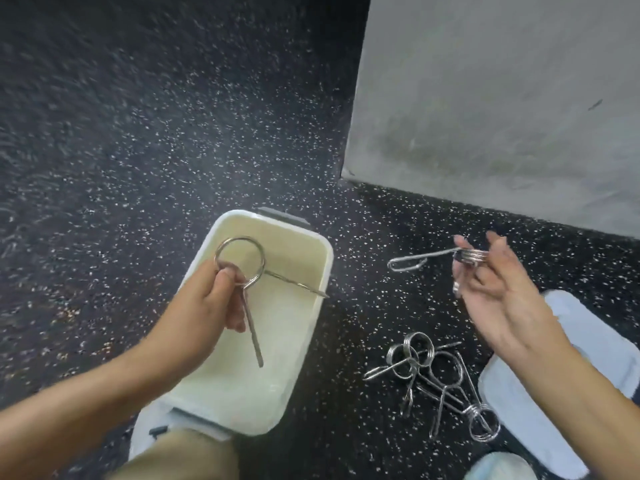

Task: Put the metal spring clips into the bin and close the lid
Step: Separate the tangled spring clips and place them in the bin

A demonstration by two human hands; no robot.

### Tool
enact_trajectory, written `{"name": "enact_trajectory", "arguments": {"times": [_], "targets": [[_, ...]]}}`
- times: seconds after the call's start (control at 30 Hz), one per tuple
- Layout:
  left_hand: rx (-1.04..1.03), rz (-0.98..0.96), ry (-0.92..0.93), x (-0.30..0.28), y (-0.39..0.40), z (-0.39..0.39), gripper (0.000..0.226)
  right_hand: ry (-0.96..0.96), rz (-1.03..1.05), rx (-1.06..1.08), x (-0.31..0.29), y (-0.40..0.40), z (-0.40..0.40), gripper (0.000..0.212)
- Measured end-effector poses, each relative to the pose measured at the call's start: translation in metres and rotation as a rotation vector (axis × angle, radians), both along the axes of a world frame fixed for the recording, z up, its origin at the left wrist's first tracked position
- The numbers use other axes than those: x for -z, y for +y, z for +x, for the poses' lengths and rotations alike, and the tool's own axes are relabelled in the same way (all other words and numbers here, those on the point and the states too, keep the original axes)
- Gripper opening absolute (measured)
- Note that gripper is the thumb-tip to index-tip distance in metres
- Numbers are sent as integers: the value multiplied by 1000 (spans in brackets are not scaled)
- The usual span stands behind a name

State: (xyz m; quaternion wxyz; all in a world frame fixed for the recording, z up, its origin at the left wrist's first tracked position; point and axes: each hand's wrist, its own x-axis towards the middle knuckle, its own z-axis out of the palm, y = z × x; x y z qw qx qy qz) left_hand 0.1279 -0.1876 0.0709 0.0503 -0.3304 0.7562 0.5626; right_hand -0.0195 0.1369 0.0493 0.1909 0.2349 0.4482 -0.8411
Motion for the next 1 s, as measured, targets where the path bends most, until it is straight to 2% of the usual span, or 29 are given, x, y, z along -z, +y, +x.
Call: {"name": "enact_trajectory", "arguments": {"times": [0.13,0.23,0.4,0.53,0.63,0.8,0.9,1.0], "targets": [[-217,163,-151,35,-5,24,21,-15,-86,16,-25,-27,-8,53],[-266,248,-259,61,-4,29,27,14,-58,-122,-37,-49,-10,51],[-312,301,-432,95,-3,23,23,127,222,-550,-57,-102,-8,67],[-395,347,-544,115,-3,24,30,355,516,-877,-69,-159,-6,74],[-424,366,-607,118,-3,28,31,502,722,-1093,-66,-205,3,87],[-470,430,-676,119,-9,29,32,682,927,-1238,-29,-262,26,69],[-409,511,-732,113,-14,24,26,743,1029,-1362,6,-278,31,69],[-352,597,-788,109,-22,22,15,775,1220,-1504,45,-284,29,77]]}}
